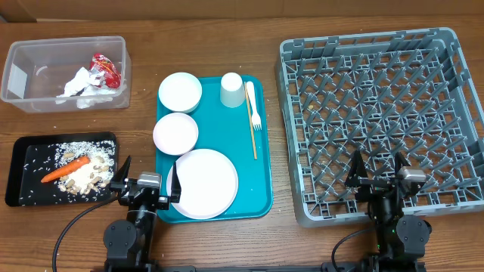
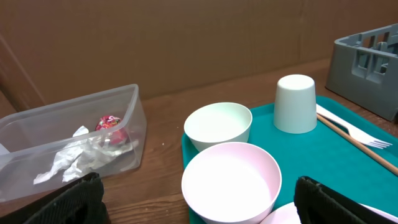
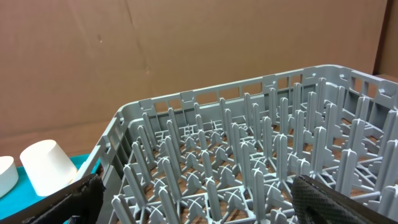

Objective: Sort waste into correct bins and load items into the dishwasher rack

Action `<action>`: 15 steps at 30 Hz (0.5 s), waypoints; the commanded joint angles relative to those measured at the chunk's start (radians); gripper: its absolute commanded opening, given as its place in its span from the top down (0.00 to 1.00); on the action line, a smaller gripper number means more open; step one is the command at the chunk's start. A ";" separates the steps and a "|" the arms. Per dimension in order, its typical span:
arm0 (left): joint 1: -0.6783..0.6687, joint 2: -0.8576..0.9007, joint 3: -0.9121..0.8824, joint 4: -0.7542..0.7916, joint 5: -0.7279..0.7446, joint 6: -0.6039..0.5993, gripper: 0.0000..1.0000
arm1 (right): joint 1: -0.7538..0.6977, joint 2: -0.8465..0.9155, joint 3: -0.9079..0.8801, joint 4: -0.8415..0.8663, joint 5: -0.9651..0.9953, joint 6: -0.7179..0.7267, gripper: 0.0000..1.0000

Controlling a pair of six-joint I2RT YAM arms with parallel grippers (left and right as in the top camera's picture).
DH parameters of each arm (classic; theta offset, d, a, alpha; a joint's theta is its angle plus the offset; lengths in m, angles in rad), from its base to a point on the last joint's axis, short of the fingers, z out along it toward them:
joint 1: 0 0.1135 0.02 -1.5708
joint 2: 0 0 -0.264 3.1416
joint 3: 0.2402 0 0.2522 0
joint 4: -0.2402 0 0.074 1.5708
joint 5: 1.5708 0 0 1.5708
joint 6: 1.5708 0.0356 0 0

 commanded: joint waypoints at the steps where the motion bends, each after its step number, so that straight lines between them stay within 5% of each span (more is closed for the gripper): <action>1: 0.006 -0.010 -0.007 0.001 -0.014 0.000 0.00 | 0.008 -0.007 -0.010 0.007 0.006 -0.006 0.00; 15: 0.006 -0.010 -0.007 0.002 -0.014 0.000 0.00 | 0.008 -0.007 -0.010 0.011 -0.032 0.015 0.00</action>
